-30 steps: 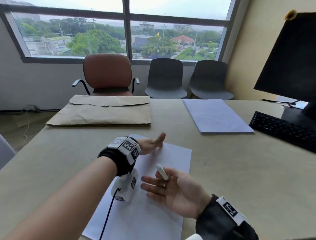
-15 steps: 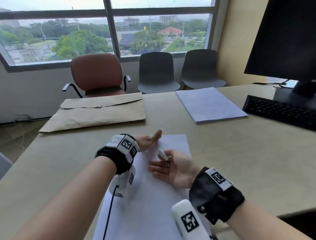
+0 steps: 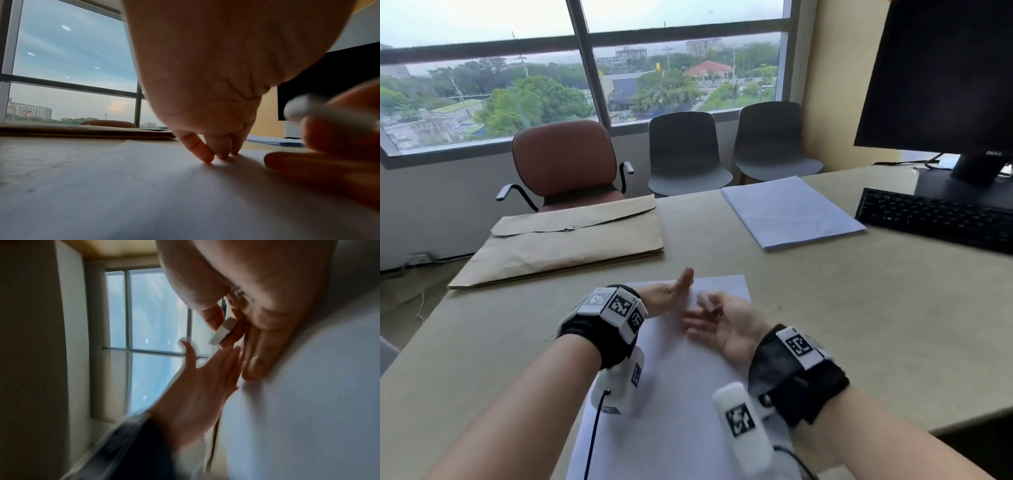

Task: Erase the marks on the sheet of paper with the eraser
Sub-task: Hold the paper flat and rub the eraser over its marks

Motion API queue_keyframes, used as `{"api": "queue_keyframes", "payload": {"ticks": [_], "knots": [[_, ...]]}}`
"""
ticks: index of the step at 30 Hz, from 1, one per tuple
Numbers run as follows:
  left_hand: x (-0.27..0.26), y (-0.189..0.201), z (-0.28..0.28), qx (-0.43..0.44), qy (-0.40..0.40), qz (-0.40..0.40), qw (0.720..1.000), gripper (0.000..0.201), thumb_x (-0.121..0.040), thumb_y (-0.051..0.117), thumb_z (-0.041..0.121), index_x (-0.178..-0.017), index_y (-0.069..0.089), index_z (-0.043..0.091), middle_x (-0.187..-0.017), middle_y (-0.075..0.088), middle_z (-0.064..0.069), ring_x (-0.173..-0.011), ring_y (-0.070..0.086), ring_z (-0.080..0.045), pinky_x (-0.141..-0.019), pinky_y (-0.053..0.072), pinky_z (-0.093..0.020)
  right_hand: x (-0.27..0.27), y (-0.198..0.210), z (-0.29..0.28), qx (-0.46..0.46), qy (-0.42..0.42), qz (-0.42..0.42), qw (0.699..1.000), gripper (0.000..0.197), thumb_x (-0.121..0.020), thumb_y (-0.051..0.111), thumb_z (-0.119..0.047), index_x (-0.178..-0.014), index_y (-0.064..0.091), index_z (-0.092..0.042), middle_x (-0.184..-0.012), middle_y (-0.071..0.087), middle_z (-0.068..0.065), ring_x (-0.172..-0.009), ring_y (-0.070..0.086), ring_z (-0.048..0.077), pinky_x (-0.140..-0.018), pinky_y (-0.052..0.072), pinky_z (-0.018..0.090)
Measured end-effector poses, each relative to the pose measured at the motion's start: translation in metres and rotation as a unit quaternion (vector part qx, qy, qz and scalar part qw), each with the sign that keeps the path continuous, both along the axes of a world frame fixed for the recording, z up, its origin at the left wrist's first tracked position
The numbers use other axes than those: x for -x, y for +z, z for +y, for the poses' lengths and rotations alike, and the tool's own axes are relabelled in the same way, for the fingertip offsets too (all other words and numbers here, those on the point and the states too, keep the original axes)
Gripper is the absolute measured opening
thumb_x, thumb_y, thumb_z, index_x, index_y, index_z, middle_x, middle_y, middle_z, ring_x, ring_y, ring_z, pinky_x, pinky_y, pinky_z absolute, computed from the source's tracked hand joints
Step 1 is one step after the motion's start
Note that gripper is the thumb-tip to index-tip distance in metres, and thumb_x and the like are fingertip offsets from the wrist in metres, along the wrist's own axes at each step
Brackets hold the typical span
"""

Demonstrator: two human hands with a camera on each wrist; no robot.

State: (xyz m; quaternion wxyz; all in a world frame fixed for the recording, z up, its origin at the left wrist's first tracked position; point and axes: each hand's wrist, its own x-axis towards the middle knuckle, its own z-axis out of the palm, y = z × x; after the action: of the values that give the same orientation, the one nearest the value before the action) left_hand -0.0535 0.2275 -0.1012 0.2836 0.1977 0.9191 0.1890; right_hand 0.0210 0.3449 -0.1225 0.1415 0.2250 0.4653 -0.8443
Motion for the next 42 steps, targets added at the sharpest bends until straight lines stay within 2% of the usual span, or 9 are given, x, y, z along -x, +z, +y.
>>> {"api": "queue_keyframes", "payload": {"ticks": [2, 5, 12, 18, 22, 28, 32, 38, 42], "knots": [[0.006, -0.004, -0.005, 0.011, -0.007, 0.004, 1.000, 0.109, -0.063, -0.007, 0.088, -0.149, 0.024, 0.029, -0.155, 0.026, 0.008, -0.143, 0.025, -0.013, -0.119, 0.013, -0.036, 0.019, 0.000, 0.024, -0.017, -0.177, 0.001, 0.984, 0.030, -0.094, 0.037, -0.014, -0.065, 0.043, -0.011, -0.070, 0.052, 0.011, -0.062, 0.053, 0.021, -0.051, 0.046, 0.027], [0.018, -0.015, -0.010, 0.036, -0.027, 0.000, 0.999, 0.140, -0.028, -0.013, 0.098, -0.148, 0.023, 0.035, -0.155, 0.025, 0.012, -0.143, 0.025, -0.012, -0.119, 0.013, -0.039, 0.032, 0.006, 0.059, -0.102, -0.338, 0.008, 0.935, 0.031, -0.095, 0.038, -0.021, -0.065, 0.044, -0.016, -0.062, 0.043, 0.002, -0.053, 0.042, 0.013, -0.051, 0.034, 0.023], [-0.002, 0.002, -0.001, 0.068, -0.019, -0.013, 0.997, 0.075, -0.089, 0.009, 0.068, -0.151, 0.015, 0.026, -0.156, 0.023, 0.006, -0.142, 0.026, -0.016, -0.118, 0.014, -0.030, -0.031, 0.002, 0.030, 0.001, 0.023, -0.013, 1.000, 0.028, -0.095, 0.038, -0.020, -0.073, 0.052, -0.010, -0.075, 0.067, 0.013, -0.061, 0.068, 0.022, -0.057, 0.054, 0.028], [-0.017, 0.009, 0.012, 0.158, -0.058, 0.061, 0.984, 0.081, -0.093, 0.044, 0.051, -0.152, -0.002, 0.022, -0.158, 0.017, 0.002, -0.143, 0.026, -0.019, -0.111, 0.023, -0.027, 0.016, 0.011, 0.074, -0.128, -0.243, 0.002, 0.962, 0.026, -0.094, 0.041, -0.021, -0.071, 0.048, -0.010, -0.069, 0.049, 0.006, -0.060, 0.049, 0.018, -0.055, 0.042, 0.025], [-0.022, 0.001, 0.028, 0.172, -0.077, 0.085, 0.978, 0.092, -0.087, 0.048, 0.061, -0.152, -0.005, 0.022, -0.157, 0.011, -0.006, -0.139, 0.031, -0.026, -0.111, 0.031, -0.037, 0.020, 0.031, 0.080, -0.240, -0.076, 0.060, 0.966, 0.024, -0.092, 0.050, -0.020, -0.071, 0.051, -0.010, -0.068, 0.050, 0.006, -0.055, 0.048, 0.018, -0.052, 0.043, 0.026], [-0.021, 0.000, 0.033, 0.209, -0.099, 0.087, 0.969, 0.111, -0.070, 0.066, 0.065, -0.151, 0.004, 0.023, -0.156, 0.009, -0.002, -0.137, 0.034, -0.027, -0.111, 0.034, -0.041, 0.025, 0.031, 0.068, -0.530, 0.308, 0.066, 0.788, 0.016, -0.086, 0.062, -0.022, -0.093, 0.064, -0.008, -0.064, 0.057, 0.000, -0.046, 0.049, 0.010, -0.044, 0.043, 0.017], [-0.018, -0.001, 0.032, 0.215, -0.113, 0.090, 0.966, 0.118, -0.069, 0.065, 0.067, -0.151, -0.007, 0.021, -0.160, -0.009, 0.002, -0.146, 0.017, -0.021, -0.117, 0.024, -0.039, 0.039, 0.031, 0.059, -0.624, 0.301, 0.111, 0.712, 0.019, -0.087, 0.059, -0.020, -0.094, 0.067, -0.005, -0.060, 0.057, -0.001, -0.046, 0.049, 0.011, -0.042, 0.041, 0.017], [-0.018, -0.004, 0.034, 0.227, -0.121, 0.095, 0.962, 0.120, -0.070, 0.065, 0.067, -0.151, -0.009, 0.019, -0.159, -0.011, -0.002, -0.144, 0.022, -0.027, -0.115, 0.028, -0.038, 0.020, 0.028, 0.050, -0.655, 0.414, 0.202, 0.599, 0.037, -0.080, 0.061, -0.024, -0.044, 0.053, -0.026, -0.044, 0.052, -0.008, -0.038, 0.046, 0.002, -0.049, 0.037, 0.020], [-0.020, -0.002, 0.035, 0.237, -0.127, 0.094, 0.959, 0.117, -0.073, 0.063, 0.066, -0.151, -0.010, 0.018, -0.159, -0.012, -0.004, -0.143, 0.023, -0.028, -0.114, 0.028, -0.041, 0.036, 0.031, 0.058, -0.684, 0.357, 0.214, 0.599, 0.015, -0.082, 0.062, -0.027, -0.083, 0.075, -0.019, -0.058, 0.059, -0.002, -0.048, 0.051, 0.005, -0.053, 0.040, 0.021]]}}
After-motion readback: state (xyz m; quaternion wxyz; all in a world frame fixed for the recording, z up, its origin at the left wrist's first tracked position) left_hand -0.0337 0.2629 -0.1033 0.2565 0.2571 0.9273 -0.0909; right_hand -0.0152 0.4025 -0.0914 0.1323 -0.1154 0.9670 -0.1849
